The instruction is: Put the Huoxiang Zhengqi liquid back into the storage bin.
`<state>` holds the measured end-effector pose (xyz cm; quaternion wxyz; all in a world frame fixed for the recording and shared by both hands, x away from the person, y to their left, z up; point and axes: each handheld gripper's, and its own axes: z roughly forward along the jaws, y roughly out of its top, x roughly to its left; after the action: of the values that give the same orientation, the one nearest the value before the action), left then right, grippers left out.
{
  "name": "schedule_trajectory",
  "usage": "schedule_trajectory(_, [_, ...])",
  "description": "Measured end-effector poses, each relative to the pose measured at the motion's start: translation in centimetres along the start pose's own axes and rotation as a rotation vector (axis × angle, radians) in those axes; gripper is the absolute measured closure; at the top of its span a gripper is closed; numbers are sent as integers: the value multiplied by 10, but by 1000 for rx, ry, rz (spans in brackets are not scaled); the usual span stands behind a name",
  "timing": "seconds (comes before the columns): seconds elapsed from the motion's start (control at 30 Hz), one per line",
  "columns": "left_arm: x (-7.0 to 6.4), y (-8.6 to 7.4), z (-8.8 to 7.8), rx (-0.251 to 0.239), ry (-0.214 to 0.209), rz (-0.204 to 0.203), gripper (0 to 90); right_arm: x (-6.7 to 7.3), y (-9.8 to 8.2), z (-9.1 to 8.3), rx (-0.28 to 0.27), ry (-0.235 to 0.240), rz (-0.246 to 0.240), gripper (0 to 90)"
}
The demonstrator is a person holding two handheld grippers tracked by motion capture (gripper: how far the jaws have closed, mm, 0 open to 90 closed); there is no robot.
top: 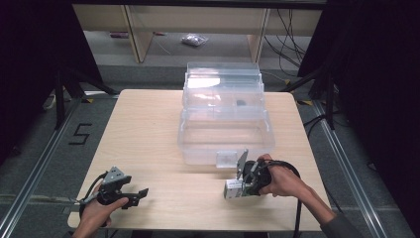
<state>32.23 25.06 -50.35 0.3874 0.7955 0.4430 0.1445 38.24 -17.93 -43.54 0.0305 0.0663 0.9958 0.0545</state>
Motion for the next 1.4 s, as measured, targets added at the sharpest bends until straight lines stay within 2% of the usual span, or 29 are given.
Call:
schedule_trajectory(0.03, [0, 0, 0, -5, 4, -1, 159, 1, 2, -1, 4, 4, -16, 633])
schedule_trajectory(0.17, [0, 0, 0, -1, -1, 5, 159, 2, 3, -1, 7, 15, -16, 643])
schedule_trajectory(0.2, [0, 0, 0, 2, -3, 6, 159, 1, 2, 0, 3, 17, -29, 643])
schedule_trajectory(0.3, [0, 0, 0, 5, 1, 1, 159, 2, 3, -2, 12, 27, -9, 646])
schedule_trajectory(0.4, [0, 0, 0, 1, 0, 0, 159, 0, 2, -1, 3, 33, -34, 647])
schedule_trajectory(0.57, [0, 0, 0, 11, 0, 3, 159, 2, 0, -6, -1, 32, 24, 648])
schedule_trajectory(0.63, [0, 0, 0, 10, 0, 3, 159, 0, -1, -8, -20, 32, 3, 648])
schedule_trajectory(0.7, [1, -1, 1, -3, -3, 8, 159, 0, -1, -12, -21, 39, 3, 648])
schedule_trajectory(0.73, [1, -1, 1, -3, -3, 8, 160, -2, -2, -13, -28, 37, -18, 648])
schedule_trajectory(0.8, [0, 0, 0, 9, 2, 1, 160, -1, -1, -15, -22, 31, -1, 648])
schedule_trajectory(0.83, [0, 0, 1, -3, 2, 3, 160, -3, -1, -19, -23, 17, -22, 648])
schedule_trajectory(0.87, [0, -1, 1, -9, 4, 4, 160, -1, -1, -22, -13, 16, 21, 648])
schedule_trajectory(0.97, [0, 0, 0, 12, 0, 3, 159, -3, -1, -27, -23, 18, 11, 648])
schedule_trajectory(1.0, [0, 0, 1, 1, -1, 4, 159, -4, -1, -29, -23, 13, 0, 648])
schedule_trajectory(1.1, [0, 0, 0, 9, 1, 0, 160, -4, -1, -35, -23, 4, 27, 648])
schedule_trajectory(1.13, [0, 0, 0, 9, 1, 1, 159, -6, -1, -36, -39, -11, 4, 648])
schedule_trajectory(1.17, [0, 0, 0, 9, 1, 1, 159, -6, -1, -36, -39, -11, 4, 648])
schedule_trajectory(1.2, [0, -1, 1, -12, 4, -1, 159, -8, -1, -37, -44, -14, -12, 648])
schedule_trajectory(1.23, [0, 1, 0, 12, 0, 2, 160, -7, -1, -41, -38, -18, 13, 648])
schedule_trajectory(1.4, [0, 0, 0, 10, -2, 4, 160, -9, -1, -48, -41, -24, 20, 648])
